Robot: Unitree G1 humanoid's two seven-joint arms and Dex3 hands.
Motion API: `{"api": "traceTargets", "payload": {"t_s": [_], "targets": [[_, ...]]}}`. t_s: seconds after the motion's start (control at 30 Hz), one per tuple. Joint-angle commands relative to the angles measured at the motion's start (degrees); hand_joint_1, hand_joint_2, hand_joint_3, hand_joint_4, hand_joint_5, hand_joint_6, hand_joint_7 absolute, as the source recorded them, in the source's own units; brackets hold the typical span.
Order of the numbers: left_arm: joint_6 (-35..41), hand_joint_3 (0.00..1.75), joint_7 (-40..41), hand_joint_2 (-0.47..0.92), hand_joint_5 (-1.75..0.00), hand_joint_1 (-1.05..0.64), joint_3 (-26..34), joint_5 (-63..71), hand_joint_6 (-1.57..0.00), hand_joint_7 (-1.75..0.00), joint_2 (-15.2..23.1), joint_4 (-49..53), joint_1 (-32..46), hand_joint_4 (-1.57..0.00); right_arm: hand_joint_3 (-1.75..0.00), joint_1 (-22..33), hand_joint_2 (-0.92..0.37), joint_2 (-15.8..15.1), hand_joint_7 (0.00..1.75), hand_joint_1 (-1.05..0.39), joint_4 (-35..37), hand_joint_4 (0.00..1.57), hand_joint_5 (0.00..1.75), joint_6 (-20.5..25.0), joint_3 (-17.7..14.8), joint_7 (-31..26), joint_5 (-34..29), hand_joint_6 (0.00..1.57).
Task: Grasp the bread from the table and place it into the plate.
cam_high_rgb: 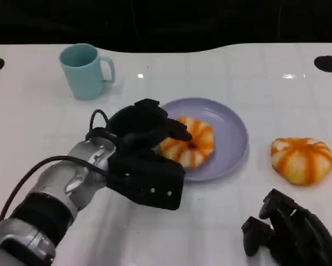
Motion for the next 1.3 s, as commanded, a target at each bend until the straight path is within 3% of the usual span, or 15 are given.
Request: {"api": "traceTargets", "payload": {"t_s": [0.03,0.2,0.37,0.5,0.67,0.77,0.93,1.1,1.3], "targets": [[1.0,0.48,-0.1,0.92,-0.77,-0.86,-0.6,0.3,-0.91,-0.26,-0.2,1.2,-1.4,-0.02,-0.23,0.7,-0.92,-0.4,1.41,-0.57,-1.0,0.77,1.68,0.6,0.0,-0.6,0.3,0.68],[0.3,0.48,0.8,0.92,-0.73,-0.85,-0.6,0.2,-0.83,-0.26,-0.4,2.2,-1.5,0.00,-0.23,0.7,-0.92,-0.4,1.41,-0.56,-1.1,0.77,1.68,0.7,-0.1,-0.5,0.3,0.68],[-0.8,0.49,0.7,0.92,-0.64,-0.87,0.0,-0.8,-0.63,-0.18,-0.1,1.9,-1.0,0.00,-0.23,0.8,-0.92,-0.5,1.42,-0.56,-1.2,0.78,1.68,0.7,0.0,-0.5,0.3,0.68],[-3.9,0.52,0.9,0.92,-0.66,-0.88,2.4,-4.2,-0.50,-0.12,1.2,-1.1,1.7,-0.01,-0.24,0.9,-0.92,-0.4,1.42,-0.56,-1.4,0.78,1.69,0.5,0.0,-0.6,0.2,0.69],[-14.2,0.40,3.3,0.92,-0.99,-0.75,9.6,-15.7,-0.59,-0.23,0.6,-3.2,8.9,-0.23,-0.23,0.6,-0.92,-0.5,1.42,-0.57,-1.1,0.78,1.69,0.4,0.0,-0.6,0.1,0.68],[-20.3,0.28,-3.0,0.92,-1.37,-0.63,14.9,-30.8,-0.50,-0.83,-3.0,-3.6,14.0,-0.39,-0.23,0.4,-0.92,-0.5,1.41,-0.56,-0.9,0.78,1.68,0.6,-0.1,-0.5,0.2,0.68],[-19.7,0.35,-15.8,0.92,-1.71,-0.65,20.0,-50.2,-0.49,-1.34,-6.4,-10.2,22.5,-0.51,-0.23,0.5,-0.92,-0.5,1.41,-0.56,-1.0,0.78,1.68,0.8,-0.1,-0.7,0.1,0.68],[-7.2,0.37,-25.1,0.92,-1.75,-0.68,22.6,-64.4,-0.50,-1.51,-7.5,-23.0,31.8,-0.58,-0.23,0.5,-0.92,-0.4,1.40,-0.56,-1.2,0.78,1.67,1.0,-0.1,-0.7,0.2,0.69],[7.5,0.41,-29.1,0.92,-1.75,-0.62,24.2,-73.7,-0.50,-1.70,-7.4,-35.5,41.1,-0.73,-0.22,0.4,-0.92,-0.3,1.39,-0.57,-1.1,0.79,1.67,0.8,0.0,-0.7,0.0,0.70]]}}
